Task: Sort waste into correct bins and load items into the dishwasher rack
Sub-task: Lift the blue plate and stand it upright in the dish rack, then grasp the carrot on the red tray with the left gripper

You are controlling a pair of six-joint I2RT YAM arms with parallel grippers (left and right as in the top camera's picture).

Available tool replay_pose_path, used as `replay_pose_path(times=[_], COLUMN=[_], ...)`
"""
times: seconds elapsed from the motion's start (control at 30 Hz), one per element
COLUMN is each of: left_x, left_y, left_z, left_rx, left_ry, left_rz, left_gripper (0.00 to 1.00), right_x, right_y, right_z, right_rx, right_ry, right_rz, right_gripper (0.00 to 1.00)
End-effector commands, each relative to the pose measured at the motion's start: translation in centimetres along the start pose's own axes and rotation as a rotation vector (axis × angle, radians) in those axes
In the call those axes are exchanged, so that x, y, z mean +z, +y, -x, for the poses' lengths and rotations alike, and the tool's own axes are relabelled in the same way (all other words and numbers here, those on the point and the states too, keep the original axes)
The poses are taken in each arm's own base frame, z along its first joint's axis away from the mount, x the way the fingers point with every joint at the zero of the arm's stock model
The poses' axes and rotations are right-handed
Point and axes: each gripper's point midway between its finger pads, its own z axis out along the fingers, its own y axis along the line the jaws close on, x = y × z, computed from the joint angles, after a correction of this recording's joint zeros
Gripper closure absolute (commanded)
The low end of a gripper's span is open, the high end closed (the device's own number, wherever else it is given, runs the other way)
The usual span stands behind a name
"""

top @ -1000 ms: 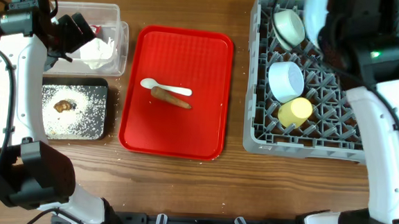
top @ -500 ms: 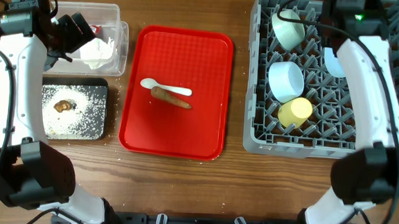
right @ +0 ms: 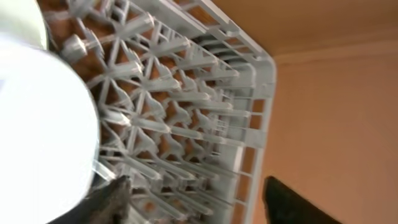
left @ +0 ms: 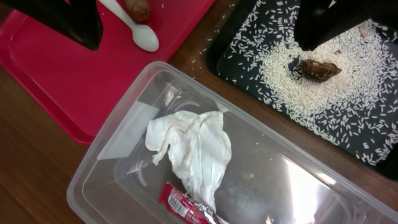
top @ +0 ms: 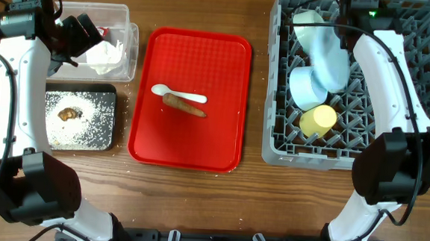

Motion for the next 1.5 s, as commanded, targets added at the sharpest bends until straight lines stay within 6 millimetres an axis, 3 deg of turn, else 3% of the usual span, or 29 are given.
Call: replay_pose_path(times=[0.0,0.1,0.23,0.43,0.53,0.7,0.8,0.87,0.9,0.97,1.07,1.1,1.17,1.3,1.47], left_x=[-1.0,-1.0,-1.0,-1.0,-1.1,-1.2,-1.3,-1.5,-1.4,-0.6,0.9,1.6,2.6,5.5,7.8], left_y=[-0.1,-0.1,-0.1,-0.1,-1.1,-2.1,-3.3,-5.4,-6.2,-7.2,-9.4,-10.8,-12.1,-12.6,-12.7], left_z=[0.7,0.7,0.7,0.7,1.6,2.0,0.7,-0.7,-1.5,-3.4,-7.9,-10.2,-12.8,-17.7,-21.7], left_rx=[-0.012,-0.012,-0.012,-0.012,-0.014,-0.011,-0.008,-0.003,-0.005,-0.058,-0.111,-0.09,-0.016,0.005,0.02], left_ry=[-0.036,-0.036,-0.036,-0.036,-0.071,-0.082,-0.016,0.054,0.084,0.148,0.262,0.299,0.305,0.227,0.171], left_rz=[-0.002,-0.002,-0.002,-0.002,-0.053,-0.105,-0.182,-0.295,-0.328,-0.32,-0.297,-0.286,-0.25,-0.019,0.137], left_gripper=[0.0,0.0,0.0,0.0,0.0,0.0,0.0,0.0,0.08,0.22,0.14,0.16,0.24,0.24,0.28], right_x=[-1.3,-4.0,-8.9,-18.8,-21.5,-20.4,-19.3,-18.8,-18.5,-18.2,-18.2,-18.2,-18.2,-18.2,-18.2], right_y=[-0.6,-1.4,-1.2,4.9,7.1,9.5,9.8,9.7,9.5,9.4,9.4,9.4,9.4,9.4,9.5], right_z=[0.7,1.1,2.7,5.8,6.1,4.9,3.9,3.5,3.4,3.4,3.4,3.4,3.4,3.4,3.1], right_rx=[0.246,0.327,0.355,0.387,0.349,0.333,0.337,0.343,0.347,0.35,0.349,0.35,0.35,0.35,0.349], right_ry=[-0.055,-0.118,-0.283,-0.531,-0.565,-0.444,-0.375,-0.352,-0.347,-0.342,-0.343,-0.342,-0.341,-0.341,-0.33], right_rz=[0.04,0.1,0.289,0.936,1.147,1.176,1.139,1.119,1.111,1.095,1.094,1.092,1.092,1.092,1.095], right_gripper=[0.09,0.0,0.01,0.0,0.0,0.0,0.0,0.0,0.0,0.0,0.0,0.0,0.0,0.0,0.0])
